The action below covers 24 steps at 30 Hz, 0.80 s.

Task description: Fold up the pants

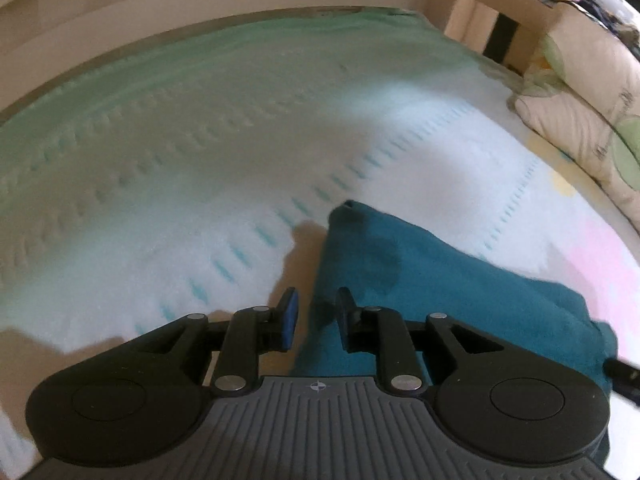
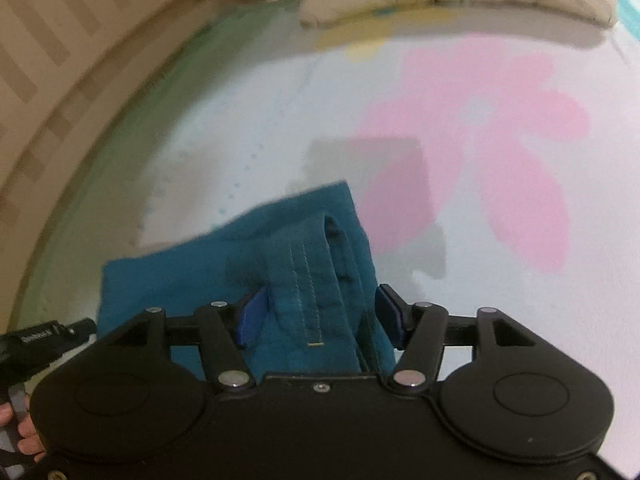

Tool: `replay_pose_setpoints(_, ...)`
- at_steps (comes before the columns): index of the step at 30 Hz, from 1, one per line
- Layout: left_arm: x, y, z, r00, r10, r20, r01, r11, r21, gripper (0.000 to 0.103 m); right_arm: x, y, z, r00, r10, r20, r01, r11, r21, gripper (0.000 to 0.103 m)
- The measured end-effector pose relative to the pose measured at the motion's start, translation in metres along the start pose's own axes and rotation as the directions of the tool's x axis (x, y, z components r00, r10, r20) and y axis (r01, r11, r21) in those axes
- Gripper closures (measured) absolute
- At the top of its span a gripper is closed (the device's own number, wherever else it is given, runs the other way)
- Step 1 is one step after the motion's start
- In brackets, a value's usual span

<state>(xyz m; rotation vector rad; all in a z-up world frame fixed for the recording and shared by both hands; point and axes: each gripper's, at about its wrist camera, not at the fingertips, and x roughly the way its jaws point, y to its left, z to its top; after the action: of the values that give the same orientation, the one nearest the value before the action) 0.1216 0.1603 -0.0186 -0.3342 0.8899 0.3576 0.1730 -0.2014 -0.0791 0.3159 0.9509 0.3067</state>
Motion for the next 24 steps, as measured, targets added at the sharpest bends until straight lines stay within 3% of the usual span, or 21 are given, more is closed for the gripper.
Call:
replay_pose_setpoints(4, -0.006, -0.013, -0.014, 0.997, -0.060, -0.050, 0.063, 0.996, 0.063, 0.082, -0.029, 0.014, -0.016, 0.996, -0.006, 0.088, 0.012, 0.998, -0.061, 0.039)
replay_pose_setpoints(6, -0.008, -0.023, -0.022, 0.994, -0.073, -0.082, 0.081, 0.991, 0.104, 0.082, -0.041, 0.025, -0.031, 0.995, 0.022, 0.100, -0.011, 0.993, -0.117, 0.048)
replay_pose_setpoints(7, -0.012, -0.025, -0.028, 0.992, -0.087, -0.091, 0.098, 0.988, 0.118, 0.082, -0.045, 0.031, -0.040, 0.995, 0.028, 0.096, -0.013, 0.989, -0.149, 0.053)
replay_pose_setpoints(9, -0.022, -0.028, -0.040, 0.990, -0.114, -0.084, 0.124, 0.983, 0.133, 0.082, -0.044, 0.041, -0.056, 0.997, 0.027, 0.072, -0.012, 0.978, -0.209, 0.073)
replay_pose_setpoints(12, -0.026, -0.030, -0.061, 0.987, -0.114, -0.112, 0.132, 0.975, 0.176, 0.082, -0.033, 0.047, -0.078, 0.999, -0.027, 0.027, 0.034, 0.964, -0.264, 0.076)
replay_pose_setpoints(16, -0.004, -0.025, -0.081, 0.976, -0.076, -0.205, 0.112, 0.978, 0.173, 0.082, -0.015, 0.032, -0.092, 0.998, -0.058, -0.040, 0.049, 0.977, -0.206, 0.087)
replay_pose_setpoints(19, -0.008, -0.027, -0.079, 0.981, -0.071, -0.180, 0.105, 0.977, 0.187, 0.082, -0.020, 0.030, -0.089, 0.999, -0.035, -0.038, 0.027, 0.984, -0.178, 0.088)
replay_pose_setpoints(23, -0.023, -0.027, -0.078, 0.987, -0.069, -0.147, 0.096, 0.977, 0.189, 0.082, -0.049, 0.039, -0.084, 1.000, -0.020, 0.014, 0.022, 0.982, -0.188, 0.072)
replay_pose_setpoints(24, -0.030, -0.026, -0.079, 0.989, -0.065, -0.131, 0.089, 0.978, 0.190, 0.082, -0.054, 0.039, -0.084, 0.999, -0.021, 0.027, 0.026, 0.981, -0.192, 0.072)
